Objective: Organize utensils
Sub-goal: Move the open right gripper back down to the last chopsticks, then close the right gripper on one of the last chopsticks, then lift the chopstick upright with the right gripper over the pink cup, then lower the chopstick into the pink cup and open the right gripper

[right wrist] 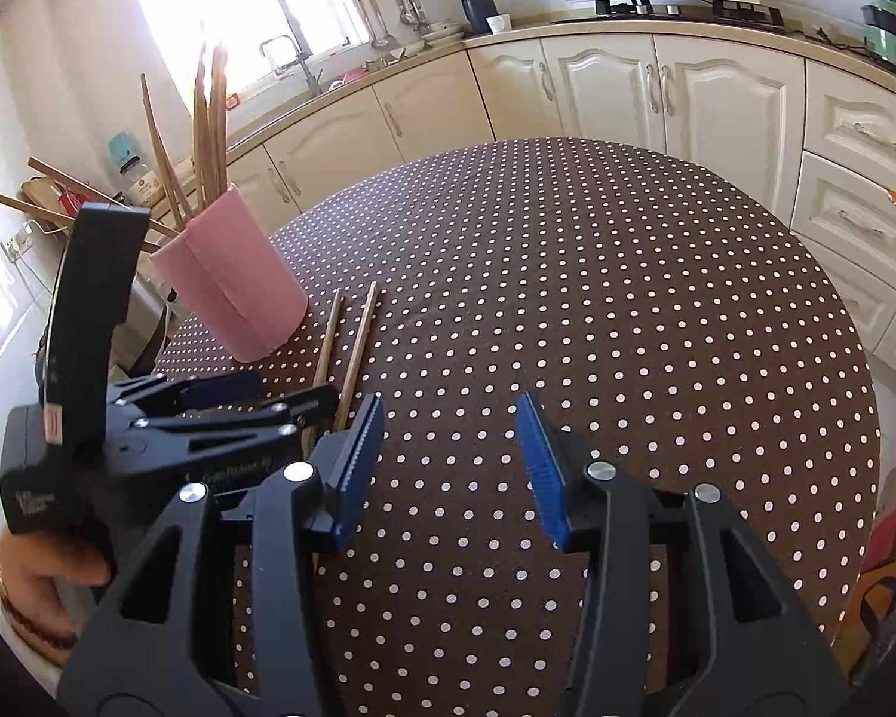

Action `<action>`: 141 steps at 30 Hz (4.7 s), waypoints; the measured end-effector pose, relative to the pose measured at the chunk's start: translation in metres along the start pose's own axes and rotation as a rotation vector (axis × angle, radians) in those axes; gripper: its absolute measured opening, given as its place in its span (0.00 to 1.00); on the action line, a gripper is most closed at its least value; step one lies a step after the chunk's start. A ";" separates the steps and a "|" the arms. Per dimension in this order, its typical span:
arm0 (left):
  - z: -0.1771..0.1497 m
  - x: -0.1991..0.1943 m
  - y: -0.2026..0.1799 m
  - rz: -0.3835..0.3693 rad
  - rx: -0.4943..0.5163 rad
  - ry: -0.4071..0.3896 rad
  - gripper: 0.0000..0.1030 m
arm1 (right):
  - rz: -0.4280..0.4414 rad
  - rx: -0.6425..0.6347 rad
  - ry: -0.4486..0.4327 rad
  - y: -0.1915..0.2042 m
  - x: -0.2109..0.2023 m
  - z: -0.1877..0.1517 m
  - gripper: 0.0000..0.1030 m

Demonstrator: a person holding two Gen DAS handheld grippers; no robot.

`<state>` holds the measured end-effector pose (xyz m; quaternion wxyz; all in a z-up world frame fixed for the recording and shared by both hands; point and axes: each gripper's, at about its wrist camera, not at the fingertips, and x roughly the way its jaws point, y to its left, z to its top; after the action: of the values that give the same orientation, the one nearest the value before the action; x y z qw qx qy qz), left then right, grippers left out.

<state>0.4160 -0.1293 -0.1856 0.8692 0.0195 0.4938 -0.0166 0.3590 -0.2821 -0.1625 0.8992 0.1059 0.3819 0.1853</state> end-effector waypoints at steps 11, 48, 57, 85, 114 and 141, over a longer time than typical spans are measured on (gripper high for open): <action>0.013 0.003 0.012 -0.016 -0.008 -0.018 0.08 | -0.002 -0.027 0.137 0.013 0.021 0.022 0.45; 0.005 -0.009 0.070 -0.142 0.100 0.057 0.06 | -0.205 -0.172 0.464 0.102 0.115 0.068 0.06; -0.028 -0.046 0.082 -0.226 0.087 -0.092 0.06 | -0.084 -0.104 0.284 0.080 0.050 0.060 0.06; -0.101 -0.215 0.185 -0.456 -0.131 -0.807 0.06 | 0.161 -0.102 -0.285 0.116 -0.065 0.099 0.06; 0.048 -0.195 0.171 -0.214 -0.189 -1.121 0.06 | 0.178 -0.229 -0.588 0.175 -0.014 0.162 0.06; 0.040 -0.170 0.168 -0.302 -0.148 -0.938 0.43 | 0.207 -0.252 -0.573 0.170 0.005 0.136 0.06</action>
<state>0.3712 0.0384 -0.0163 0.9846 -0.1235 0.0465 -0.1144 0.4184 -0.1322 -0.0164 0.9525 0.0799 0.0745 0.2844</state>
